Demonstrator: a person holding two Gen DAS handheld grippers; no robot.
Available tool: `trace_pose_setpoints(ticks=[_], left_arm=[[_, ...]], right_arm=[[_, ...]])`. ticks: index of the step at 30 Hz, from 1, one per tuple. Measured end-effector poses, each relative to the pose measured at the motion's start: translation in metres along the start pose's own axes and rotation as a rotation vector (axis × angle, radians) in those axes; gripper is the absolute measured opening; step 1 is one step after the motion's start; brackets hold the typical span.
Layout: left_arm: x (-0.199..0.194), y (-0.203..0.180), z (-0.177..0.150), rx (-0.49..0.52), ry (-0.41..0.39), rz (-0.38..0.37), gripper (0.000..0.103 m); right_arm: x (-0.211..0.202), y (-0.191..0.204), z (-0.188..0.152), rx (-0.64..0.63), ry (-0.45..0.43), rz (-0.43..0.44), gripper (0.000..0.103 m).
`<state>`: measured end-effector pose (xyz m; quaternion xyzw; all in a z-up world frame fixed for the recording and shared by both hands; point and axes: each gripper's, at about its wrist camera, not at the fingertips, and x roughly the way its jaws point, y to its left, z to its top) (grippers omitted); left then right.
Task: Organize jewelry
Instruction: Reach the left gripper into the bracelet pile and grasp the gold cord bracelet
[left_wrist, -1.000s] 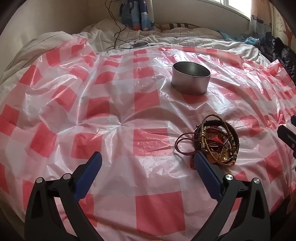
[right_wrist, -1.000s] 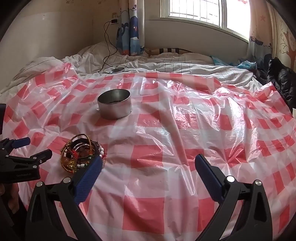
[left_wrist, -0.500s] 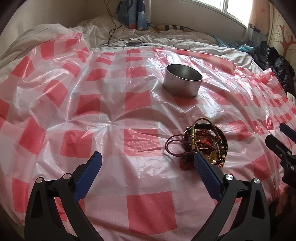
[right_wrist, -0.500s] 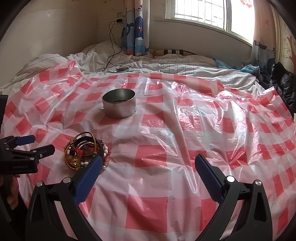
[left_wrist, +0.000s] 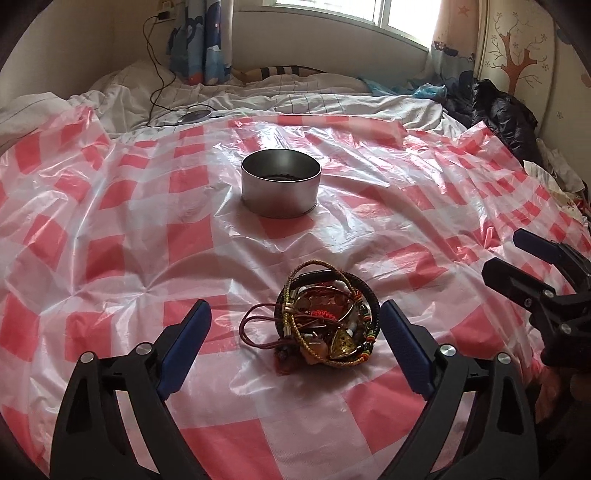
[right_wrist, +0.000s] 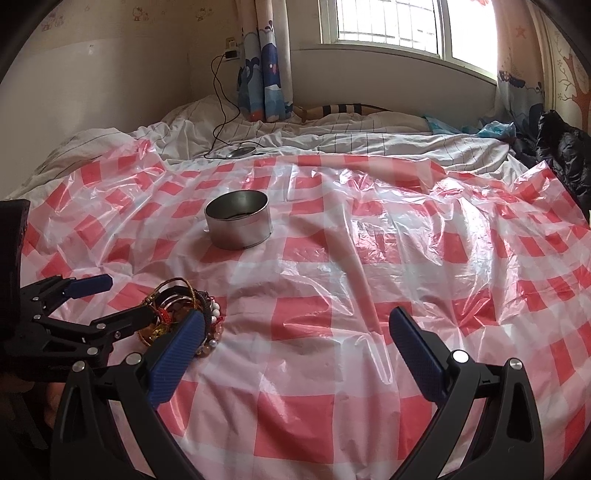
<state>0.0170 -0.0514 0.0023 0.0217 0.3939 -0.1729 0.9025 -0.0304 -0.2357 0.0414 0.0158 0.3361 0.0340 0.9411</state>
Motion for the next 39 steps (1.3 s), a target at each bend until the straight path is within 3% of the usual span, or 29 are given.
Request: trace_pose_setpoints(ticks=[4, 8, 10, 12, 15, 21, 24, 33, 39], left_arm=[[0.013, 0.001, 0.007, -0.021, 0.025, -0.073, 0.071], [0.026, 0.0, 0.011, -0.011, 0.055, -0.071, 0.061], [0.03, 0.001, 0.011, -0.022, 0.061, -0.107, 0.048], [0.034, 0.003, 0.012, -0.036, 0.074, -0.108, 0.036], [0.037, 0.009, 0.011, -0.054, 0.088, -0.109, 0.03], [0.04, 0.021, 0.012, -0.103, 0.103, -0.113, 0.007], [0.038, 0.02, 0.012, -0.101, 0.093, -0.117, 0.006], [0.002, 0.041, 0.028, -0.163, -0.053, -0.144, 0.004], [-0.007, 0.07, 0.036, -0.217, -0.097, -0.127, 0.003]], right_arm=[[-0.001, -0.01, 0.002, 0.052, -0.007, 0.022, 0.096], [0.0, -0.02, 0.003, 0.1, -0.007, 0.046, 0.096], [0.0, -0.025, 0.003, 0.126, -0.012, 0.061, 0.096], [-0.001, -0.029, 0.004, 0.149, -0.018, 0.074, 0.096], [-0.001, -0.037, 0.004, 0.185, -0.02, 0.093, 0.096], [-0.003, -0.049, 0.004, 0.248, -0.028, 0.121, 0.096], [-0.004, -0.051, 0.004, 0.258, -0.032, 0.122, 0.096], [-0.001, -0.036, 0.005, 0.185, -0.007, 0.116, 0.096], [0.002, 0.014, 0.002, -0.039, 0.02, 0.182, 0.096]])
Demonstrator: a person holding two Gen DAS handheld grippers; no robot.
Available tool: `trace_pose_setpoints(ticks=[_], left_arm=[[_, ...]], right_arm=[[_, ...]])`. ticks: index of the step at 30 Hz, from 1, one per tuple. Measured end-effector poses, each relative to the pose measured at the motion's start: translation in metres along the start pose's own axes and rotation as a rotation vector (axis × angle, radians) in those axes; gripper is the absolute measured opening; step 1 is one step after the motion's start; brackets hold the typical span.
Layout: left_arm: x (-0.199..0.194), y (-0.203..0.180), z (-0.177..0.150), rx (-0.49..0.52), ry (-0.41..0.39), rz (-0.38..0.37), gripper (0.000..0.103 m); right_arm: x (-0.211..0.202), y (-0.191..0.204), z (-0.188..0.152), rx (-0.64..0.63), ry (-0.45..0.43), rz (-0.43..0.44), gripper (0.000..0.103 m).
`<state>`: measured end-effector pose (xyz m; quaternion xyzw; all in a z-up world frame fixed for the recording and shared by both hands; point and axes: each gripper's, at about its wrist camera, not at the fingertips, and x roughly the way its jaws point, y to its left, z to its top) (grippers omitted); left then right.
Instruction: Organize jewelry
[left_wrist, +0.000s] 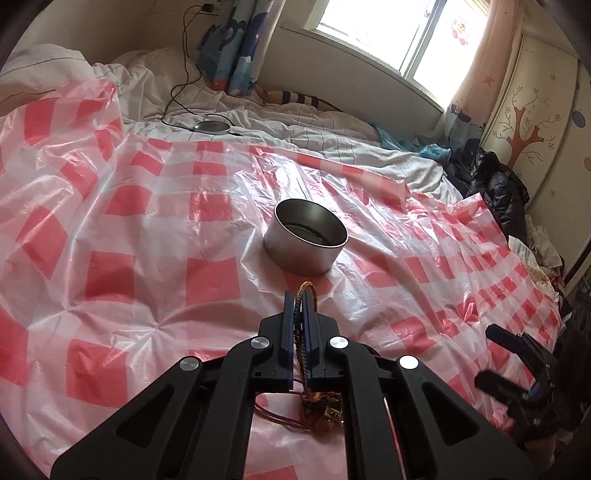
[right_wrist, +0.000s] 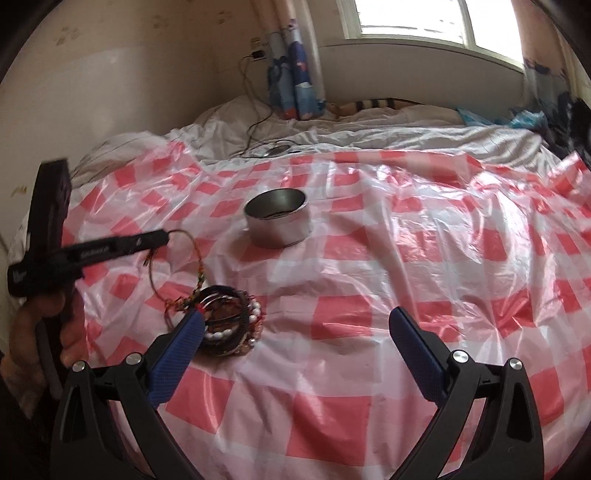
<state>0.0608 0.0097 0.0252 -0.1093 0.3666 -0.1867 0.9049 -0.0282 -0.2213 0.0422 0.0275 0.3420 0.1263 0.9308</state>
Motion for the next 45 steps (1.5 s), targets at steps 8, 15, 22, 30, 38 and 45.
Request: trace_pose_setpoints(ticks=[8, 15, 22, 30, 38, 45], left_arm=[[-0.011, 0.023, 0.007, -0.006, -0.033, 0.043, 0.003], [-0.018, 0.036, 0.006, -0.024, -0.04, 0.056, 0.003], [-0.022, 0.038, 0.005, -0.029, -0.048, 0.05, 0.003], [-0.024, 0.038, 0.006, -0.035, -0.053, 0.04, 0.003], [-0.024, 0.038, 0.007, -0.039, -0.05, 0.043, 0.003], [-0.027, 0.037, 0.009, -0.035, -0.065, 0.021, 0.003]], right_arm=[[0.025, 0.078, -0.01, -0.322, 0.05, 0.122, 0.096], [0.046, 0.093, 0.0, -0.357, 0.073, 0.289, 0.09], [0.078, 0.093, 0.004, -0.322, 0.185, 0.34, 0.056], [0.099, 0.089, 0.001, -0.287, 0.245, 0.333, 0.047], [0.099, 0.087, 0.0, -0.29, 0.235, 0.307, 0.006], [0.07, 0.053, 0.024, -0.059, 0.118, 0.49, 0.006]])
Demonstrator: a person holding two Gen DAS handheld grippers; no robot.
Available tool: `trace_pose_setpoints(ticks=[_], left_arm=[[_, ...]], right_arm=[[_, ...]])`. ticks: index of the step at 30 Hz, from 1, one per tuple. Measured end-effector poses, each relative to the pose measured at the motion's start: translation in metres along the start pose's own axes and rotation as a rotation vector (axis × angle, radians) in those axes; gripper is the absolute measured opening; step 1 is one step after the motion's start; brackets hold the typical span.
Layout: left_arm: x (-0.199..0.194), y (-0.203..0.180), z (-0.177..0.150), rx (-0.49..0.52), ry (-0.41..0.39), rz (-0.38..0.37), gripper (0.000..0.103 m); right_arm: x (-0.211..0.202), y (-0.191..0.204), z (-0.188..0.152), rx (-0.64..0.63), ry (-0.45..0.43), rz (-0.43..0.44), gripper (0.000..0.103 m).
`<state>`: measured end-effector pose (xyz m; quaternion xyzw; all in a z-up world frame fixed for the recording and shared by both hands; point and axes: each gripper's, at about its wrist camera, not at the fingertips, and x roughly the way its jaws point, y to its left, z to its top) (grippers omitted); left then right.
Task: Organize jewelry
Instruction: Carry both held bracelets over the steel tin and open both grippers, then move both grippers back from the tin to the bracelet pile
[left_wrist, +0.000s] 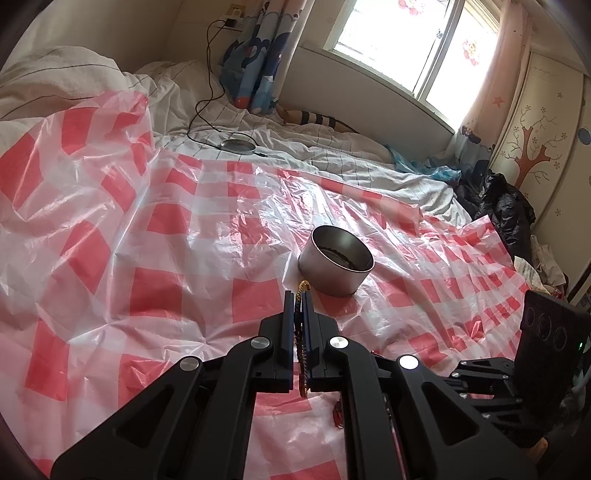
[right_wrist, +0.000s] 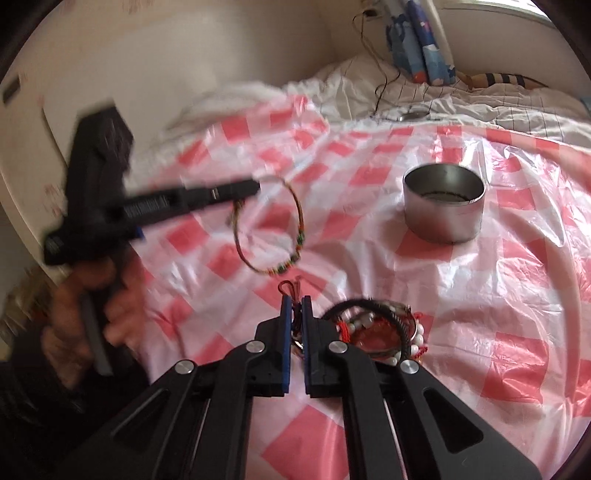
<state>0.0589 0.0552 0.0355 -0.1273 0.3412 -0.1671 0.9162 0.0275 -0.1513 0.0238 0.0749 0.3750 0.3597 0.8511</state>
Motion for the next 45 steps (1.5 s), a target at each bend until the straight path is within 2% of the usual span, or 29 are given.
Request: trace_pose_setpoints(ticks=[4, 10, 18, 24, 27, 29, 31, 33, 35, 36, 37, 38, 39, 40, 41, 45], left_arm=[[0.0, -0.015, 0.008, 0.027, -0.039, -0.04, 0.003], [0.022, -0.05, 0.029, 0.068, -0.078, -0.1, 0.003], [0.076, -0.069, 0.052, 0.062, -0.073, -0.124, 0.003], [0.121, -0.061, 0.073, 0.001, -0.067, -0.14, 0.003], [0.151, -0.059, 0.077, -0.004, 0.005, -0.143, 0.004], [0.176, -0.058, 0.074, 0.008, 0.109, -0.09, 0.004], [0.192, -0.054, 0.067, 0.012, 0.169, -0.023, 0.004], [0.19, -0.051, 0.066, 0.012, 0.176, 0.014, 0.004], [0.173, -0.052, 0.073, 0.022, 0.132, 0.031, 0.005], [0.164, -0.051, 0.077, 0.023, 0.11, 0.035, 0.005], [0.155, -0.049, 0.081, 0.018, 0.09, 0.04, 0.008], [0.146, -0.045, 0.083, 0.003, 0.073, 0.044, 0.01], [0.139, -0.041, 0.084, -0.013, 0.064, 0.042, 0.018], [0.133, -0.036, 0.084, -0.027, 0.059, 0.042, 0.027], [0.126, -0.031, 0.083, -0.04, 0.058, 0.045, 0.03], [0.106, -0.017, 0.071, -0.047, 0.094, 0.056, 0.032]], right_arm=[[-0.026, -0.021, 0.013, 0.119, -0.123, 0.047, 0.006], [-0.051, -0.051, 0.031, 0.223, -0.261, 0.011, 0.006], [-0.042, -0.093, 0.07, 0.279, -0.347, -0.008, 0.006], [-0.016, -0.116, 0.09, 0.314, -0.346, -0.028, 0.006], [-0.001, -0.127, 0.098, 0.326, -0.333, -0.041, 0.006], [0.01, -0.134, 0.1, 0.334, -0.315, -0.061, 0.006], [0.025, -0.141, 0.101, 0.345, -0.277, -0.082, 0.006], [0.04, -0.143, 0.099, 0.337, -0.233, -0.127, 0.006], [0.057, -0.145, 0.097, 0.336, -0.166, -0.131, 0.007], [0.063, -0.146, 0.095, 0.335, -0.138, -0.14, 0.011], [0.067, -0.145, 0.093, 0.329, -0.117, -0.158, 0.019], [0.068, -0.144, 0.091, 0.328, -0.111, -0.16, 0.041], [0.063, -0.143, 0.091, 0.327, -0.132, -0.154, 0.055], [0.057, -0.14, 0.091, 0.322, -0.156, -0.163, 0.056], [0.051, -0.137, 0.092, 0.315, -0.174, -0.162, 0.056], [0.025, -0.12, 0.091, 0.292, -0.213, -0.166, 0.058]])
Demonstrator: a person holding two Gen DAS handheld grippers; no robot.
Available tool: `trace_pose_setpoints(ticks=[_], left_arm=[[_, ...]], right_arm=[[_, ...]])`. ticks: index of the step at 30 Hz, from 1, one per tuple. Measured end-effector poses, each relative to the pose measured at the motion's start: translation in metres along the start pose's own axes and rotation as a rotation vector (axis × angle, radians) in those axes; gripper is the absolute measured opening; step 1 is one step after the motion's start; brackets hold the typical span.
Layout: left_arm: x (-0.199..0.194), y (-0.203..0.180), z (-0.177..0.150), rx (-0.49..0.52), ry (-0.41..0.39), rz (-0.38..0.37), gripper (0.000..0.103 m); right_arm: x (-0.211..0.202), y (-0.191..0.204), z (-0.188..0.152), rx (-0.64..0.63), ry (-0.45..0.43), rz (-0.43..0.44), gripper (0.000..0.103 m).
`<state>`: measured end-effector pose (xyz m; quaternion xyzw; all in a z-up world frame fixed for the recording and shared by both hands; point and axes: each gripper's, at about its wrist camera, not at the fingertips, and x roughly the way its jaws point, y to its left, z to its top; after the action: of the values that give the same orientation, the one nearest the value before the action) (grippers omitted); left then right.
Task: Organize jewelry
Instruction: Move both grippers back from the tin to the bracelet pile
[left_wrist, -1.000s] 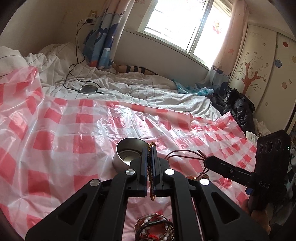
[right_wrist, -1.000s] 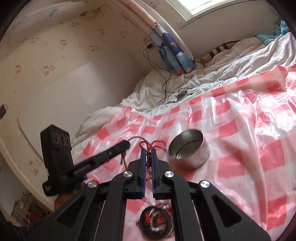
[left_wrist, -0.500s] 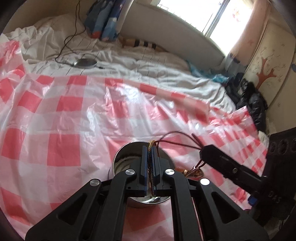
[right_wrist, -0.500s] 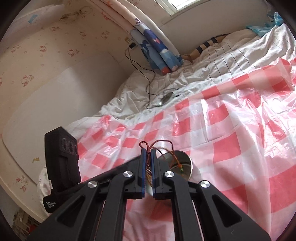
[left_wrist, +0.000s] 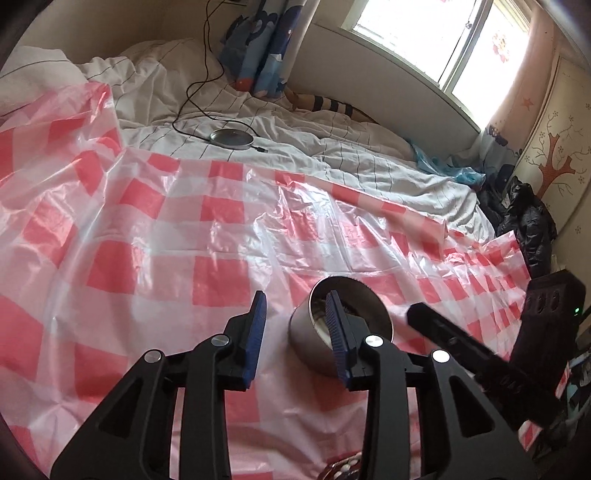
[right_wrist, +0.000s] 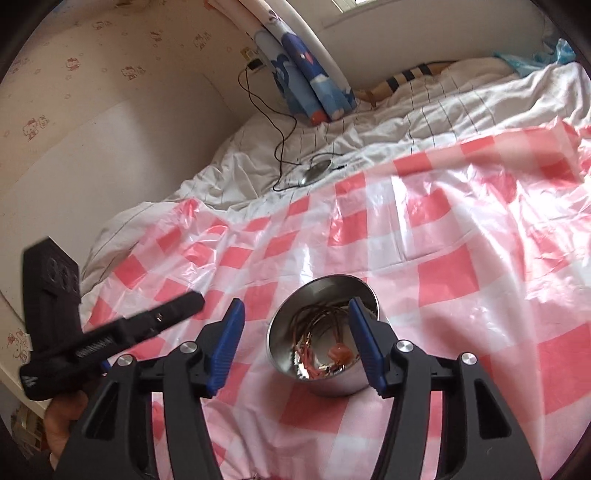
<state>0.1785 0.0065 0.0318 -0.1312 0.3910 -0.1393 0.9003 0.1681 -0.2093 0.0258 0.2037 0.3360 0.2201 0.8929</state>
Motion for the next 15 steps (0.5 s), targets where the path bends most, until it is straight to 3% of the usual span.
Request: trace_pose_setpoints(ticks=[10, 15], left_arm=[[-0.026, -0.012, -0.074, 0.077, 0.218, -0.106, 0.05], [-0.026, -0.025, -0.102, 0.156, 0.276, -0.085, 0.05]], right_arm=[[-0.093, 0.029, -0.06, -0.08, 0.023, -0.105, 0.076], [-0.124, 0.019, -0.089, -0.013, 0.025, -0.11, 0.077]])
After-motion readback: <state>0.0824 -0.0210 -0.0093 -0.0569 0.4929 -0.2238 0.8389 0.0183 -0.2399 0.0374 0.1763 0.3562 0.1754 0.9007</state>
